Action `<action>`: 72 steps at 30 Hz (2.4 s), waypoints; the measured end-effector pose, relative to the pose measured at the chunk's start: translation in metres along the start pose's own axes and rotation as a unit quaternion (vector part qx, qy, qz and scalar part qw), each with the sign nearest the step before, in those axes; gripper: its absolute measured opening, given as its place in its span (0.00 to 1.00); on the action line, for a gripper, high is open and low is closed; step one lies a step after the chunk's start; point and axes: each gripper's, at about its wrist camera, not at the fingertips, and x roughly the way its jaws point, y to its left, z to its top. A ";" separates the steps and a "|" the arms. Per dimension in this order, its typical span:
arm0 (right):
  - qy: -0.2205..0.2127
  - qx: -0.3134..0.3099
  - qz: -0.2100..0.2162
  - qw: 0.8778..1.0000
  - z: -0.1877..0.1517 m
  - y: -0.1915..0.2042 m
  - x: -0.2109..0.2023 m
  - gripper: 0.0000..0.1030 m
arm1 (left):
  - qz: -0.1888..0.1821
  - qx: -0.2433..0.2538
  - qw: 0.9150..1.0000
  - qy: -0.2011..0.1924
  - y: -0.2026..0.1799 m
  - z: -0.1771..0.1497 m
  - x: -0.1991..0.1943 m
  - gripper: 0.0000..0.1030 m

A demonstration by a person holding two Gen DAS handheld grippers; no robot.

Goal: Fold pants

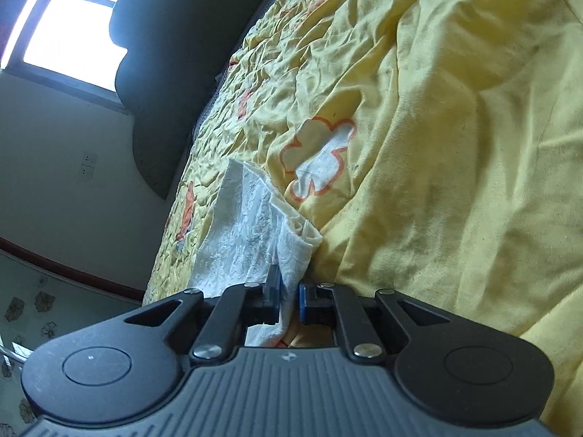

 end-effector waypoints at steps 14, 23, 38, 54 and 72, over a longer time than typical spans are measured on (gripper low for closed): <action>-0.127 -0.045 0.020 0.991 0.016 0.013 -0.039 0.59 | -0.213 0.143 0.966 -0.019 -0.171 -0.029 -0.046 0.65; 0.062 -0.263 -0.042 0.962 0.102 0.090 0.086 0.67 | -0.271 0.225 0.927 0.126 -0.276 -0.107 0.026 0.66; 0.117 -0.304 0.003 0.945 0.099 0.079 0.139 0.15 | -0.295 0.284 0.908 0.089 -0.280 -0.137 0.027 0.95; -0.004 -0.114 -0.010 0.993 0.025 0.035 -0.031 0.42 | -0.306 0.266 0.909 0.092 -0.275 -0.133 0.027 0.95; -0.034 0.052 0.053 0.997 0.008 0.012 0.014 0.48 | -0.297 0.265 0.913 0.087 -0.273 -0.135 0.025 0.95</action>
